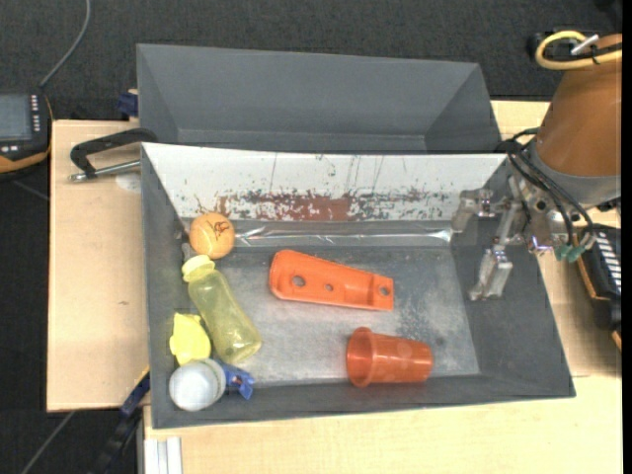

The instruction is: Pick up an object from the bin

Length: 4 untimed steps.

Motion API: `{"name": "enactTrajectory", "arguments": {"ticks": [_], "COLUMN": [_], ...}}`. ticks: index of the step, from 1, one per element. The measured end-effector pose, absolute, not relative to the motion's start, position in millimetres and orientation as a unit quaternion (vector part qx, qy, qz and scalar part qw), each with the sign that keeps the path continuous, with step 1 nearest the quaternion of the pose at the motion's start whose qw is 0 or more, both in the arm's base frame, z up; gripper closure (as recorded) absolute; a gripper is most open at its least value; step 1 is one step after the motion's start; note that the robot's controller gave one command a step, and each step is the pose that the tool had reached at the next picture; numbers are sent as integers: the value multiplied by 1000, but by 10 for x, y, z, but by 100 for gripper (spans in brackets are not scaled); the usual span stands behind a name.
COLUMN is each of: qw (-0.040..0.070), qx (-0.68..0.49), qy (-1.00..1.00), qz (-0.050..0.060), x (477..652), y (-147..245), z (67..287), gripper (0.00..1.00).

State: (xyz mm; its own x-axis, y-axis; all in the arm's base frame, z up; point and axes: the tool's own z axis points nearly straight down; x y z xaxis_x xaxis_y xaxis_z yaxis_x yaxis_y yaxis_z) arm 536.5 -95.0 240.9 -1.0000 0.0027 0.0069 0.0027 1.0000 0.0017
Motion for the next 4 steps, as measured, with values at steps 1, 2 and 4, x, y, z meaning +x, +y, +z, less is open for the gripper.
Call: {"name": "enactTrajectory", "arguments": {"ticks": [1,2,4], "qw": [-1,-3,-7], "qx": [0,-1,98], "qy": [-1000,-1000,-995], "qz": [0,1,2], "x": [5379,5356,5615], "y": [-945,-895,-541], "z": [2458,2435,1748], "gripper": [0,0,0]}}
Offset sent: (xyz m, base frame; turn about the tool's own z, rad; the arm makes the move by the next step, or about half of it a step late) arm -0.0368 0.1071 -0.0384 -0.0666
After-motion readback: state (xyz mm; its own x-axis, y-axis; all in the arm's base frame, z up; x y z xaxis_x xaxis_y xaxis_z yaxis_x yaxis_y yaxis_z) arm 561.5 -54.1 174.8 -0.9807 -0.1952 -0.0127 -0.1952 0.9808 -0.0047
